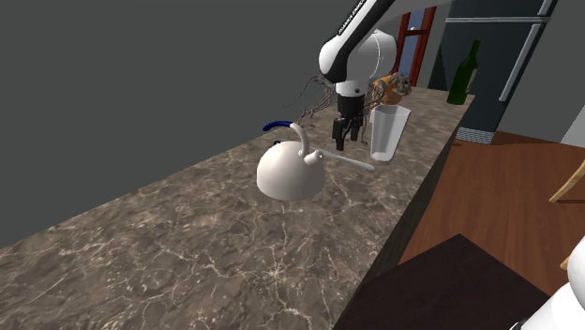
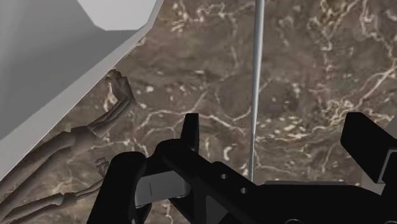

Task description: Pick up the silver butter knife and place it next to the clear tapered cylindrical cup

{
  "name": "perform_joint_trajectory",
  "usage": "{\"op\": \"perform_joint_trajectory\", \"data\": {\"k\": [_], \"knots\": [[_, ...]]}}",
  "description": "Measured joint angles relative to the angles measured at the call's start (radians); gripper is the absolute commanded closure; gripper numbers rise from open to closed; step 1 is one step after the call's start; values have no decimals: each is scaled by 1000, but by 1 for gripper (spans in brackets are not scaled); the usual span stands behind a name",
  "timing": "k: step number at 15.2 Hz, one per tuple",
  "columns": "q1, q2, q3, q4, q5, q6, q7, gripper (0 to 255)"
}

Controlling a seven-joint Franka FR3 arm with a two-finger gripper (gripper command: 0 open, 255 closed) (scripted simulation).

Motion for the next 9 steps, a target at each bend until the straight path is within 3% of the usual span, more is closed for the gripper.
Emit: {"op": "perform_joint_trajectory", "data": {"k": [3,9], "knots": [[2,-37,0,29,-1,-65,1,0],[2,-43,0,34,-1,-77,1,0]]}}
